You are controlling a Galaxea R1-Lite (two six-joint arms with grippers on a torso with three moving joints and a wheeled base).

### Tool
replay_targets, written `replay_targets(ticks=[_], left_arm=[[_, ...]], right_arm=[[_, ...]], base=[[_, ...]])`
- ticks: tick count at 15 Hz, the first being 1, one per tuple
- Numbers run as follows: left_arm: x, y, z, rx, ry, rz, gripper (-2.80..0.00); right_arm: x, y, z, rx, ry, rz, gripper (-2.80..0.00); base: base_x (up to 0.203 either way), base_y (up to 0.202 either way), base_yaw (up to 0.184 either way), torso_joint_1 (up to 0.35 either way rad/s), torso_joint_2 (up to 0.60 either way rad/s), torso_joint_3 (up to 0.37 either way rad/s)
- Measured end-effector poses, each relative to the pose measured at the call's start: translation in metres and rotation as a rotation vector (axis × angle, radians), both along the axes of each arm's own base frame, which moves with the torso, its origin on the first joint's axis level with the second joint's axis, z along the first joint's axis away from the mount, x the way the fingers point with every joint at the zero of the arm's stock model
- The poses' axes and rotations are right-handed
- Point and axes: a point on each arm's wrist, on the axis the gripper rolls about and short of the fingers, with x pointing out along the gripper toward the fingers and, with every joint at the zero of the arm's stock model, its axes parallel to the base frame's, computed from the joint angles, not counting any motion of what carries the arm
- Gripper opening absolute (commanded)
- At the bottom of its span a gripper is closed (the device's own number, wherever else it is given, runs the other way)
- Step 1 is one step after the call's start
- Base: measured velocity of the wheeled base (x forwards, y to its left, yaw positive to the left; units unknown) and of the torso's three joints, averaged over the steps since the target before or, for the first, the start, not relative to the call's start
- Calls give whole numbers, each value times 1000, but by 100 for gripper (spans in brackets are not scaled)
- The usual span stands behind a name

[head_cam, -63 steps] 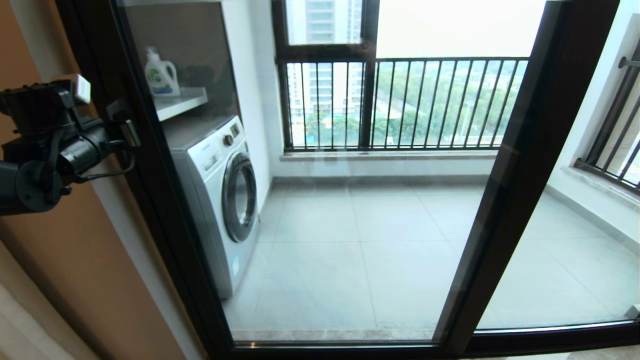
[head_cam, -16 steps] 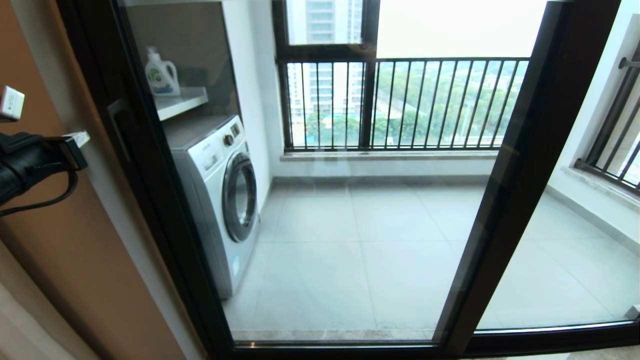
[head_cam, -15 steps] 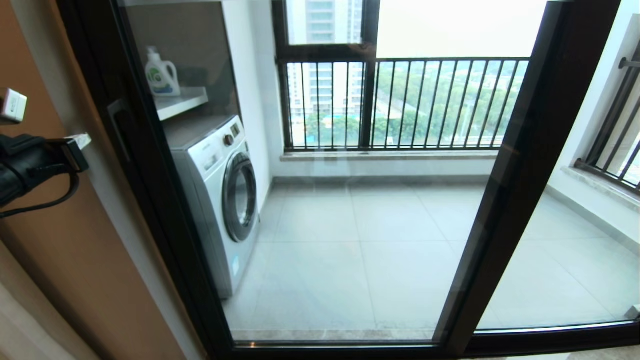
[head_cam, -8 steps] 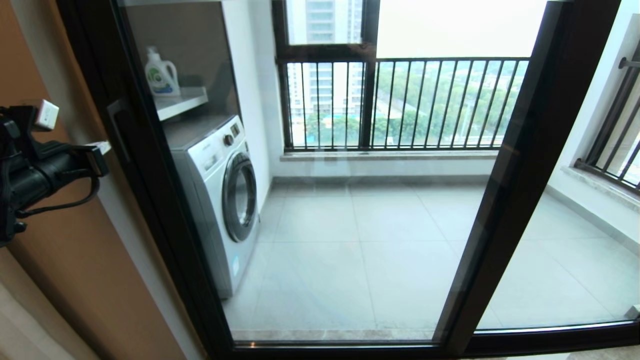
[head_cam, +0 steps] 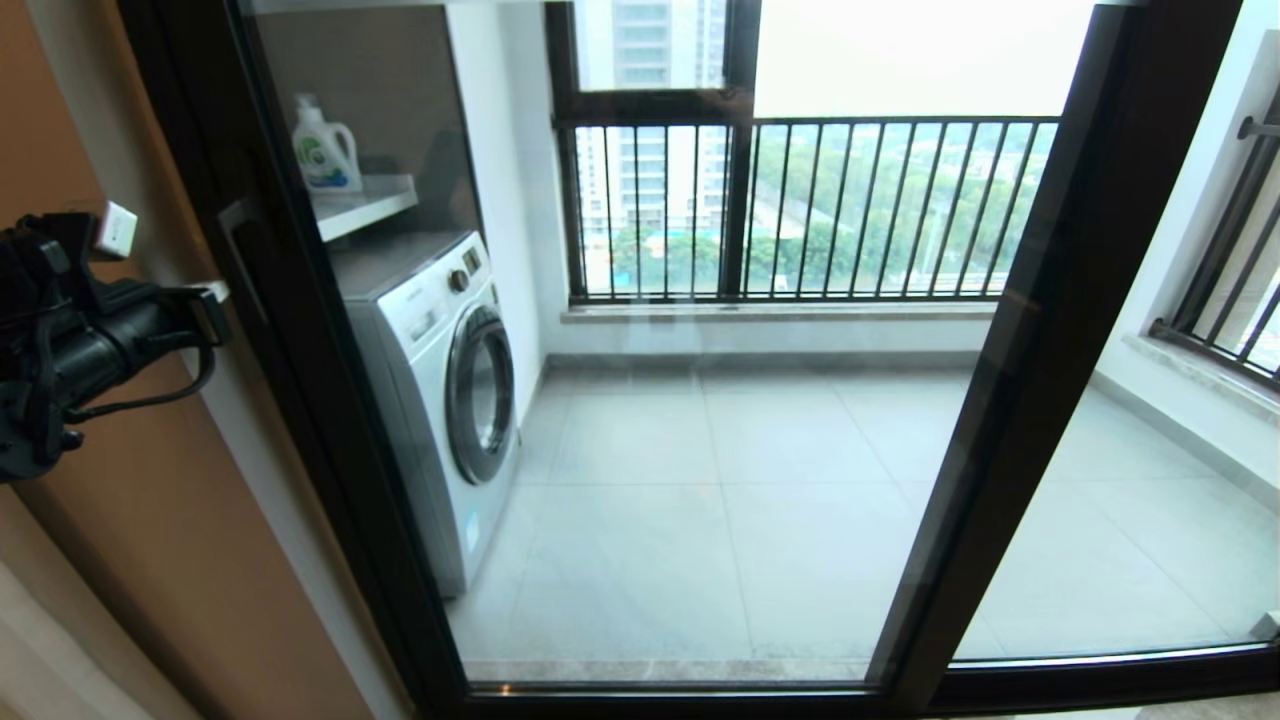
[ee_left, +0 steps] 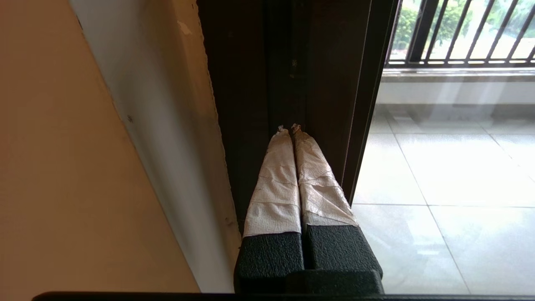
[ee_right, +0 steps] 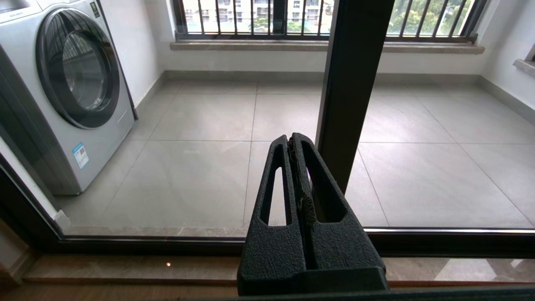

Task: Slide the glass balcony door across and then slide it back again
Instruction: Close the slid door

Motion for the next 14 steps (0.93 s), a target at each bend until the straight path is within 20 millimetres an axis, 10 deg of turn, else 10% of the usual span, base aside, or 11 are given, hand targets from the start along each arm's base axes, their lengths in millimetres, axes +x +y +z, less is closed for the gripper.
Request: replay_targets(ticks=[14], left_arm=[[11, -46, 3, 2, -9, -140, -280]], right_arm=[[0, 0, 0, 0, -1, 0, -280]], base=[[0, 0, 0, 0, 0, 0]])
